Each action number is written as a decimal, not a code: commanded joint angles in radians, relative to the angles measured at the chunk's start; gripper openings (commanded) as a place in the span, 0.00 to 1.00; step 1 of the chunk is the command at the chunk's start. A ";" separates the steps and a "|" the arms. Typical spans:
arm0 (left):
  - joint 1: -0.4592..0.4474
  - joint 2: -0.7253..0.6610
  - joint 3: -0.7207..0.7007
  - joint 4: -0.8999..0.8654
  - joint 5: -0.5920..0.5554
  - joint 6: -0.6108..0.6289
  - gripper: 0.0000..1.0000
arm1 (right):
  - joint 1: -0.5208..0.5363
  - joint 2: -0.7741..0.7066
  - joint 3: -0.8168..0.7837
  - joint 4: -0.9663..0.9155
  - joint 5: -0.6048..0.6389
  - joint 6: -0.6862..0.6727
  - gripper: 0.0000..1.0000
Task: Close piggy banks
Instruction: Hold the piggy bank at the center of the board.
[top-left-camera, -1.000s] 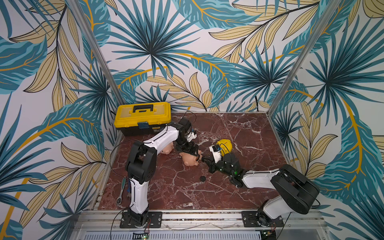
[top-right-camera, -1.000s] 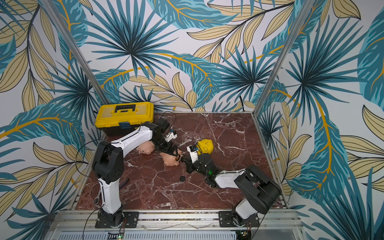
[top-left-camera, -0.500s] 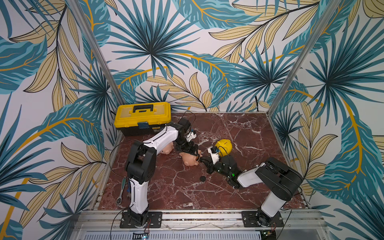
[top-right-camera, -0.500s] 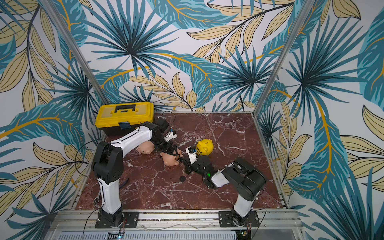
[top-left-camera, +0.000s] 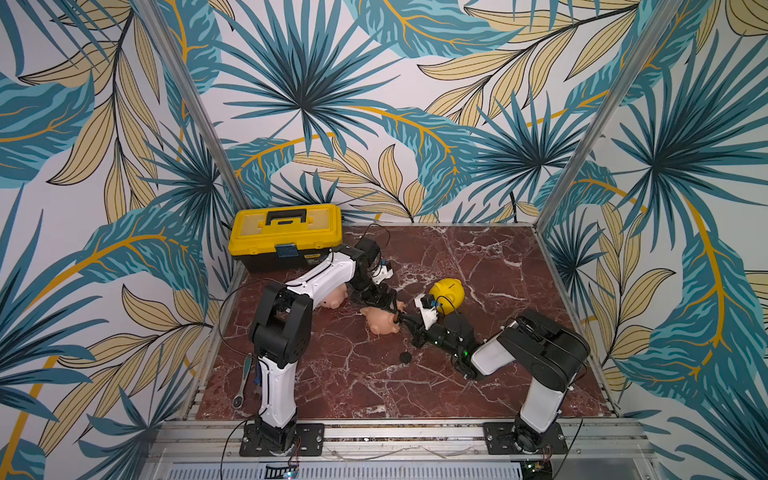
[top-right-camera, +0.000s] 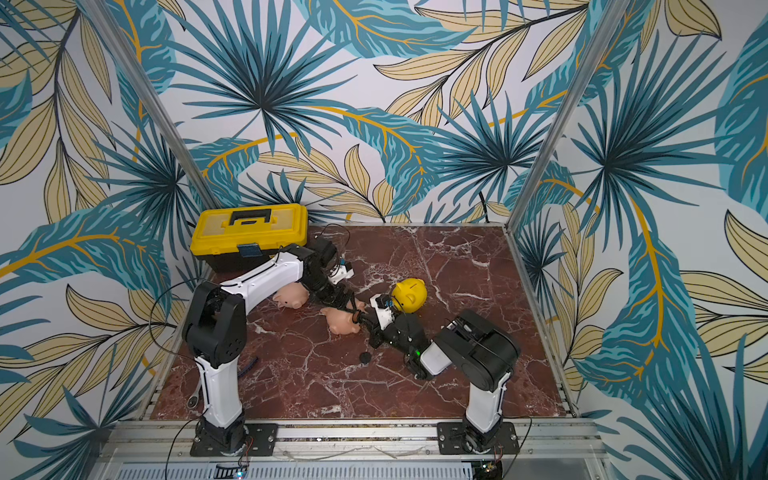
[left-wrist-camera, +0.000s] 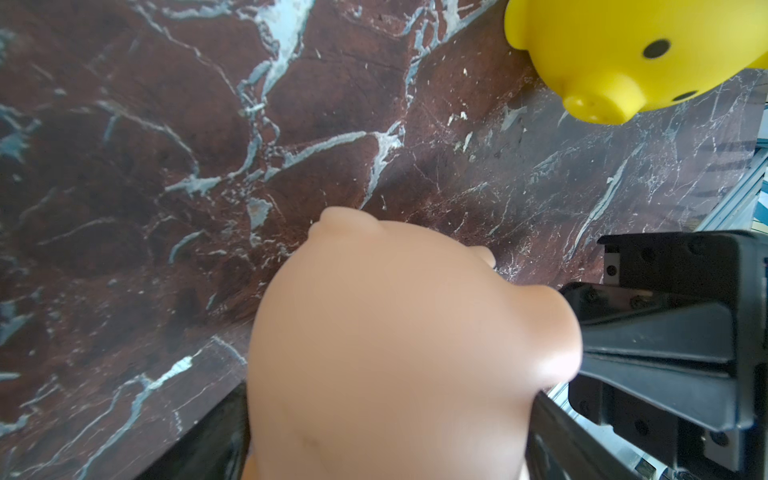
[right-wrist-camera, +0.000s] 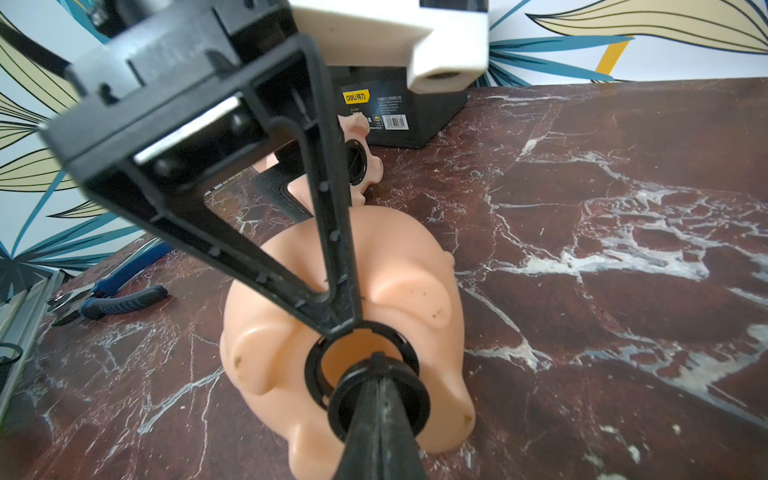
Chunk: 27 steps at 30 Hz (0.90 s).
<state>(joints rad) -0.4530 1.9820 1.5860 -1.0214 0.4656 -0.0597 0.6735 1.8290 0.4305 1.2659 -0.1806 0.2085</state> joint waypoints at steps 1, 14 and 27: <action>-0.003 0.036 -0.041 -0.026 0.015 -0.001 0.88 | -0.002 0.023 0.008 0.036 -0.017 -0.020 0.00; -0.001 0.040 -0.041 -0.028 0.026 0.001 0.88 | -0.002 0.045 0.030 0.033 -0.026 -0.026 0.00; 0.002 0.042 -0.038 -0.028 0.027 0.001 0.88 | -0.002 0.068 0.047 0.043 -0.039 -0.029 0.00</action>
<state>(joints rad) -0.4465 1.9823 1.5856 -1.0195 0.4740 -0.0696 0.6712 1.8706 0.4629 1.2930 -0.2039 0.1967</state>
